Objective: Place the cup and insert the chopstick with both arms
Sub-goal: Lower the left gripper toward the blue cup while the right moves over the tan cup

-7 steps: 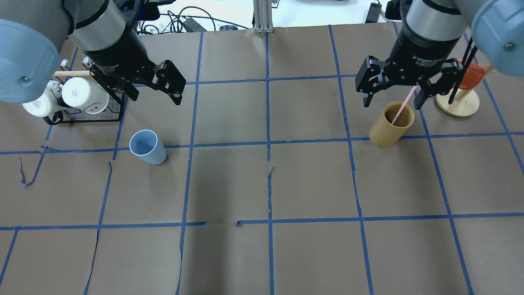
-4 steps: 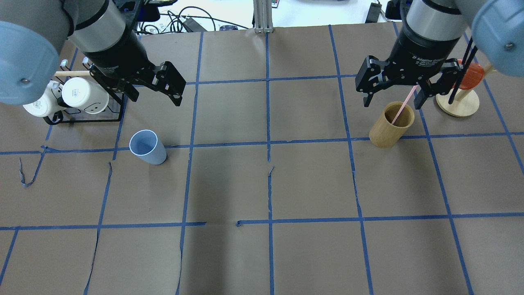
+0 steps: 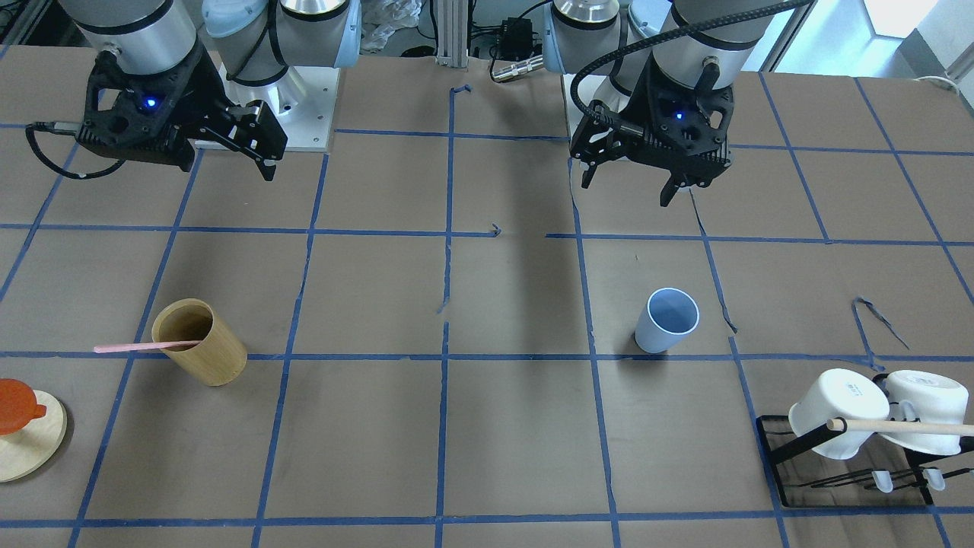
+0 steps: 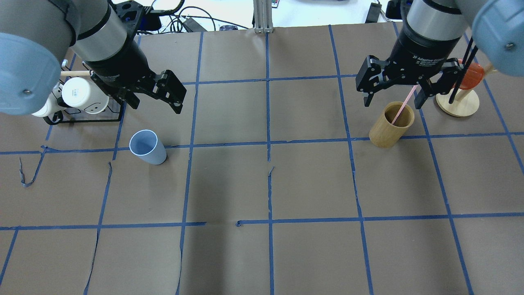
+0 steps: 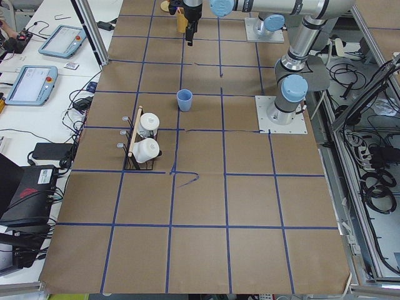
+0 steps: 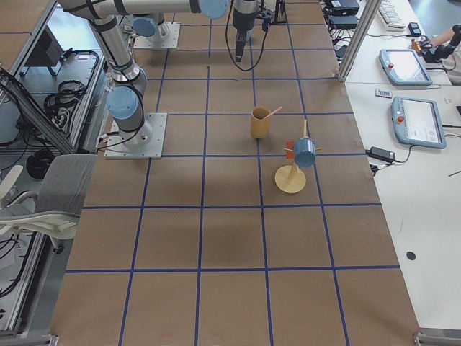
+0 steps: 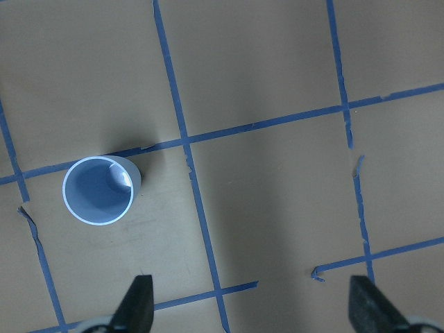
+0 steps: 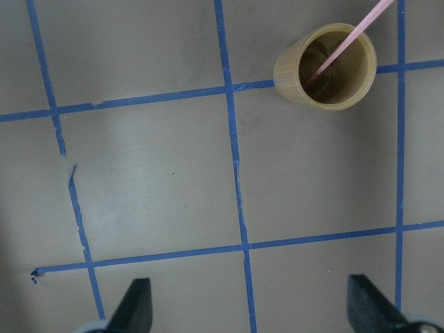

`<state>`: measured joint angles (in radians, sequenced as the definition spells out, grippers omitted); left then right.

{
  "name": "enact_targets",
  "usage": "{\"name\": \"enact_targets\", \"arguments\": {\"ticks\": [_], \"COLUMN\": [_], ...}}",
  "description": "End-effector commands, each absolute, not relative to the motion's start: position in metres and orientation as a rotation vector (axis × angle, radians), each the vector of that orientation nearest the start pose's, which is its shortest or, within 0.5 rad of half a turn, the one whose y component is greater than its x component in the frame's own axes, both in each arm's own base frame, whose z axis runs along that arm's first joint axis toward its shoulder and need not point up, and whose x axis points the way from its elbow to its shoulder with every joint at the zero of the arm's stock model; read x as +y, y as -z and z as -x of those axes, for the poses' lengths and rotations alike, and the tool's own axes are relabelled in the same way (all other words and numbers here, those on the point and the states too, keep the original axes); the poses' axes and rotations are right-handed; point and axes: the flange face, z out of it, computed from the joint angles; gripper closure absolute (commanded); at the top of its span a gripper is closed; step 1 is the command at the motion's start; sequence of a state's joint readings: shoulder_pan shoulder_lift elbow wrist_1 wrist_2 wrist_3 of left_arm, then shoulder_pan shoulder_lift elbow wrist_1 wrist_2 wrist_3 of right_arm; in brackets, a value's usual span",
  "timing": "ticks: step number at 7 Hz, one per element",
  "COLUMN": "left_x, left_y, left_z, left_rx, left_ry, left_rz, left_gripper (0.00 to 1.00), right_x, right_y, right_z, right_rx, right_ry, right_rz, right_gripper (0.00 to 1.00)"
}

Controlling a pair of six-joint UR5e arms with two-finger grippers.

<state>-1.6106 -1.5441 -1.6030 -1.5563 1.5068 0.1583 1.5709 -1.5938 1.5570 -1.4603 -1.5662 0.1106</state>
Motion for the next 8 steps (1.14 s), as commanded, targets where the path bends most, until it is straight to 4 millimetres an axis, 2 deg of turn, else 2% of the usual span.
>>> {"name": "enact_targets", "arguments": {"ticks": [1,2,7,8], "left_x": [-0.4761,-0.4776,-0.4769,-0.4769], "left_y": [-0.4784,-0.4792,-0.4791,-0.4791], "left_z": [0.147,0.1386,0.1387,0.1387], "left_rx": [3.185,3.189,3.191,3.191], "left_ry": [0.002,0.007,0.008,0.008], "left_rz": [-0.355,-0.356,-0.356,-0.356], "left_gripper": [0.0,0.0,0.0,0.0], "right_x": [-0.4739,-0.4749,-0.4757,-0.4798], "right_y": [-0.4949,-0.4956,-0.4953,-0.4899], "right_z": [-0.1338,-0.133,-0.1336,-0.133], "right_rx": [3.134,3.134,3.136,3.134], "right_ry": [-0.121,-0.109,-0.104,-0.116], "right_rz": [-0.164,-0.166,-0.174,-0.166], "right_gripper": [0.0,0.0,0.0,0.0]}}
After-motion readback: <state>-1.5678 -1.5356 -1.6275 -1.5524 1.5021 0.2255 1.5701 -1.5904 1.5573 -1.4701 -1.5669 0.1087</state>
